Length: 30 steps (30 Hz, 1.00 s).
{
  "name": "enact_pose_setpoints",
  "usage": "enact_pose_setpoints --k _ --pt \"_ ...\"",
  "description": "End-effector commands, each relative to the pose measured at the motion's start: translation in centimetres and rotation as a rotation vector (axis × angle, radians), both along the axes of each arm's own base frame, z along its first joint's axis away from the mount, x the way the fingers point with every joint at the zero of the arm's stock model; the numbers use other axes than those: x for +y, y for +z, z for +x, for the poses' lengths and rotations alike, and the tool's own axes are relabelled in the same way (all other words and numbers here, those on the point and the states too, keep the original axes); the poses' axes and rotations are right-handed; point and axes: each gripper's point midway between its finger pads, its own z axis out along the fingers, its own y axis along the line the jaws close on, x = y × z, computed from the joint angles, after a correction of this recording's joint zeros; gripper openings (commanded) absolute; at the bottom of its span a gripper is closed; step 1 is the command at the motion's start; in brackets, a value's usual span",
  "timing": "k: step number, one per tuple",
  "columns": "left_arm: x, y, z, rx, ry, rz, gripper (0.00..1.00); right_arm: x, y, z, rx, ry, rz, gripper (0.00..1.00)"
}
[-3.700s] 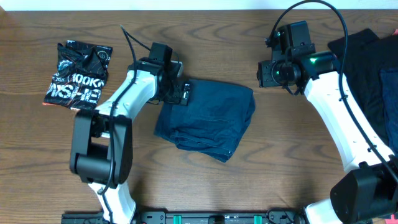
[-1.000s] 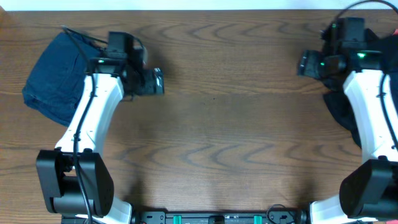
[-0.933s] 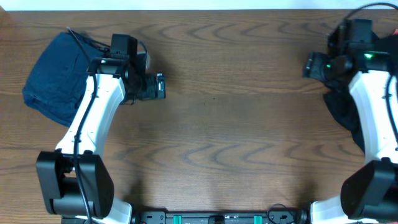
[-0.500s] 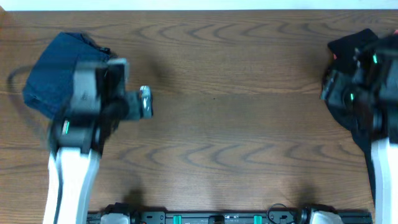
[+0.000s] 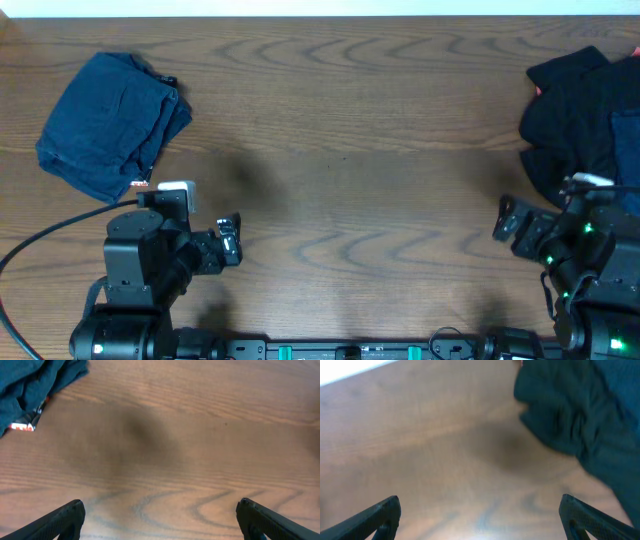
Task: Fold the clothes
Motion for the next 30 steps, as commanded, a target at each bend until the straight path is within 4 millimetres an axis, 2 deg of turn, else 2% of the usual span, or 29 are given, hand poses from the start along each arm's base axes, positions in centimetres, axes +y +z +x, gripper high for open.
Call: enact_pose_setpoints --k 1,7,13,21,30 --pt "0.2 -0.4 -0.2 0.021 0.017 -0.003 0.98 0.0 -1.4 -1.2 0.065 -0.003 -0.003 0.99" --pt "0.2 -0.4 -0.2 0.023 0.017 -0.003 0.98 0.2 -3.1 -3.1 0.173 -0.003 0.01 0.99" --pt "0.2 -0.4 -0.2 0.023 0.017 -0.003 0.98 -0.3 -2.4 -2.2 0.125 -0.017 -0.014 0.99" --pt "0.2 -0.4 -0.2 0.023 0.017 -0.003 0.98 1.6 1.5 1.8 -0.191 0.189 -0.117 0.99" --pt "0.2 -0.4 -0.2 0.023 0.017 -0.003 0.98 3.0 0.1 1.7 -0.563 0.234 -0.176 0.99"
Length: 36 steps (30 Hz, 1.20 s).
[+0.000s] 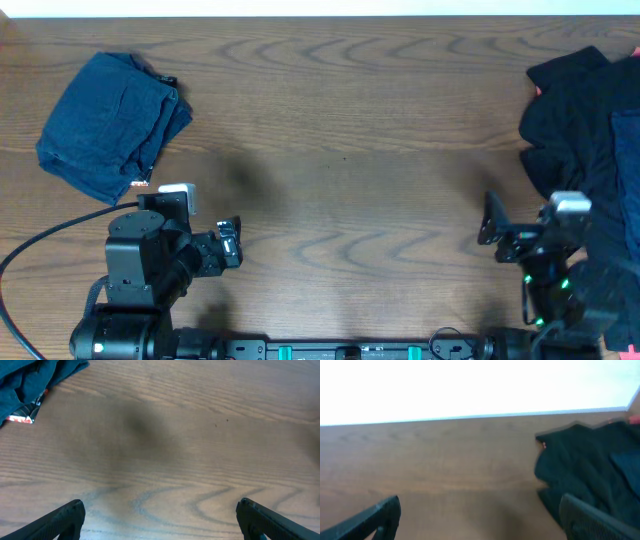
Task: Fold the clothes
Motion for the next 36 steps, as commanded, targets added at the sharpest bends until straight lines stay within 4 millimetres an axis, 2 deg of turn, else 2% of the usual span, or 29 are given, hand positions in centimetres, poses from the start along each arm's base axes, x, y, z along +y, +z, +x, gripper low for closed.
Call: enact_pose_setpoints --k 1,7,10,13,14,36 --pt "0.1 -0.1 0.0 0.001 0.007 0.005 0.98 1.0 -1.2 -0.4 -0.087 0.048 -0.029 0.99" --pt "0.1 -0.1 0.0 0.001 0.007 0.005 0.98 1.2 -2.4 0.1 -0.222 0.045 -0.042 0.99" --pt "0.1 -0.1 0.0 0.001 0.007 0.005 0.98 1.3 -3.5 0.5 -0.235 0.049 -0.057 0.99" --pt "0.1 -0.1 0.0 0.001 0.007 0.005 0.98 1.4 -7.1 1.0 -0.162 0.057 -0.054 0.99" --pt "0.1 -0.1 0.0 0.001 0.007 0.005 0.98 1.5 -7.4 1.0 -0.154 0.057 -0.044 0.99" --pt "0.1 -0.1 0.0 0.001 0.007 0.005 0.98 1.5 -7.2 1.0 -0.16 0.061 -0.045 0.99"
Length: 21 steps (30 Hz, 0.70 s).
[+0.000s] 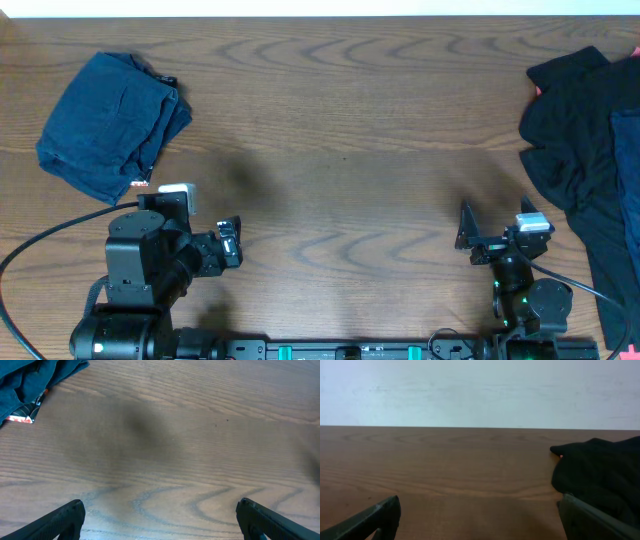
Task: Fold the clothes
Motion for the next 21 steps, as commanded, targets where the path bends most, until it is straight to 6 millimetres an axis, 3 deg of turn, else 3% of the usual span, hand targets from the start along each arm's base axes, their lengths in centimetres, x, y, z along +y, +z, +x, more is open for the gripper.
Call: enact_pose_setpoints --k 1,21 --pt "0.15 -0.08 0.02 0.001 0.007 0.005 0.98 0.17 -0.02 -0.03 -0.004 0.006 -0.011 0.99" --pt "0.37 0.22 -0.39 -0.024 0.002 0.024 0.98 0.17 -0.02 -0.03 -0.004 0.006 -0.011 0.99"
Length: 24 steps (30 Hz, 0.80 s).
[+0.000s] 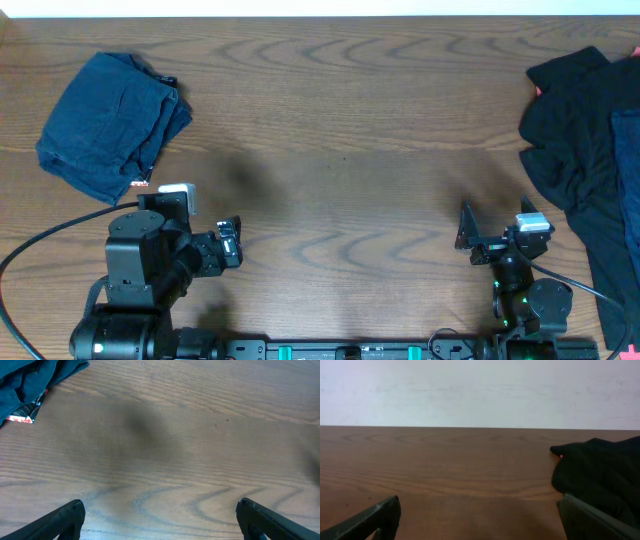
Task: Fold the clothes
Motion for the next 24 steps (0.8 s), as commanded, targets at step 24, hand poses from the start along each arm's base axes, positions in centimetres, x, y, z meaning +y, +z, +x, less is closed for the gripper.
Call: enact_pose_setpoints --k 24 --pt "2.1 -4.4 4.6 -0.772 0.072 0.15 0.98 0.2 0.0 0.0 -0.004 0.006 -0.011 0.99"
